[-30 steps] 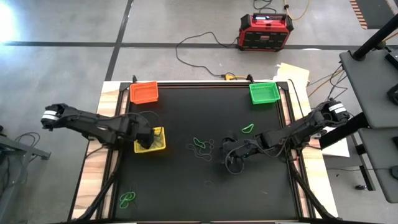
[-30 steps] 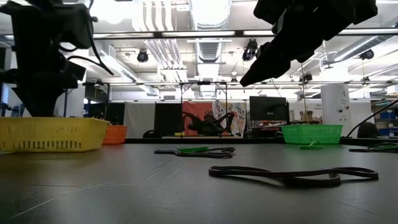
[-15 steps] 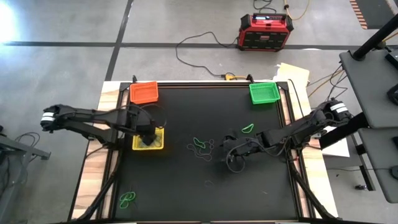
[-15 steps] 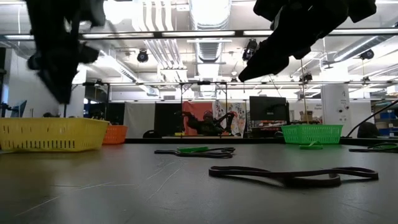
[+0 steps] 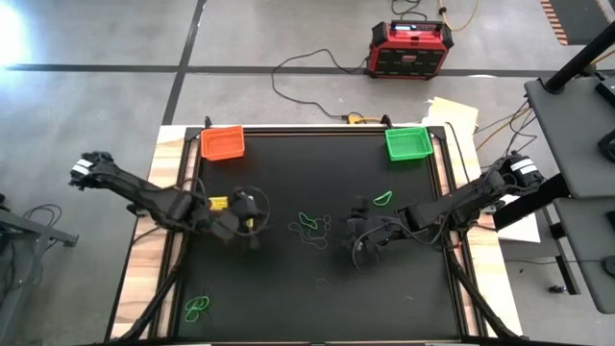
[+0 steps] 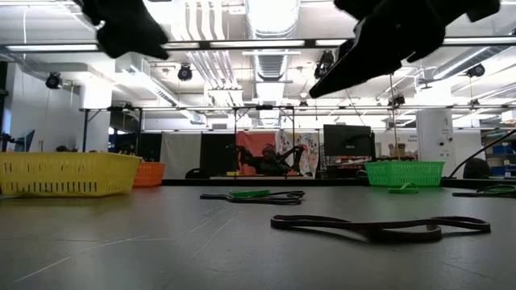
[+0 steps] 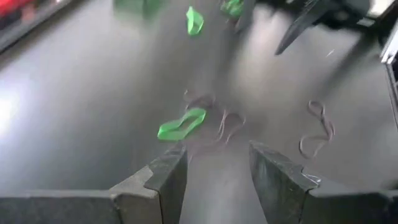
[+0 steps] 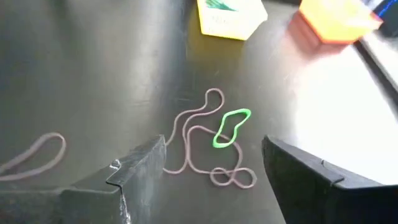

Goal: Sort rubber bands into baskets
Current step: Put the purple rubber band into the orange bin

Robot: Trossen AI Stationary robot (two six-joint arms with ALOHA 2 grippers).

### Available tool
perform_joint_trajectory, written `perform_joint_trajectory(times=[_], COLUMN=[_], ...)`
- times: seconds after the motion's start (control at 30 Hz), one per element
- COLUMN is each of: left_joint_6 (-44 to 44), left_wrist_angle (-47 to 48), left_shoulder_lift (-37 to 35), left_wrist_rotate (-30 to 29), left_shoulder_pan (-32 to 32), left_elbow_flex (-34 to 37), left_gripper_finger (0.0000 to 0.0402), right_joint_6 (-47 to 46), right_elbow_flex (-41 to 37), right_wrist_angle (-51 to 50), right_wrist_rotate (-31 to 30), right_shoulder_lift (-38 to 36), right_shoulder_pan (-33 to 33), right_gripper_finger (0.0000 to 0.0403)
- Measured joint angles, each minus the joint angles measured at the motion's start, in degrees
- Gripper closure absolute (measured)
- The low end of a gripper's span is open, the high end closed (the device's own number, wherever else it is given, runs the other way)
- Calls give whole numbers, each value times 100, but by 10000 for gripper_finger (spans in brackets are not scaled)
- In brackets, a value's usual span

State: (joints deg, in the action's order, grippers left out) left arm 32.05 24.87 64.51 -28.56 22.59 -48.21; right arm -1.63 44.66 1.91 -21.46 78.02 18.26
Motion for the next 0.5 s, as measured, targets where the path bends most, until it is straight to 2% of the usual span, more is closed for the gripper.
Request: perform_joint_trajectory(times=[0.13,0.3,0.4,0.5], left_joint_6=[-424,-476,-610,-758], left_wrist_angle=[-1719,-3876,-4259,-4249], left_shoulder_lift=[541,1474,2046,2720], left_wrist_rotate=[-367,-418,-402,-339], left_shoulder_pan=[330,672,856,1001], left_elbow_flex=[559,903,713,375], left_gripper_finger=[247,247,247,247], right_joint_6=[223,-580,-1046,-1406], right_elbow_flex=[0,0,0,0], right_wrist_angle=[10,-53,-96,-86], right_wrist_rotate=[-573,-690,-667,-711], right_shoulder_lift=[13,-17,-39,110], right_shoulder_pan=[383,929,1284,1591], right_gripper_finger=[140,137,135,137])
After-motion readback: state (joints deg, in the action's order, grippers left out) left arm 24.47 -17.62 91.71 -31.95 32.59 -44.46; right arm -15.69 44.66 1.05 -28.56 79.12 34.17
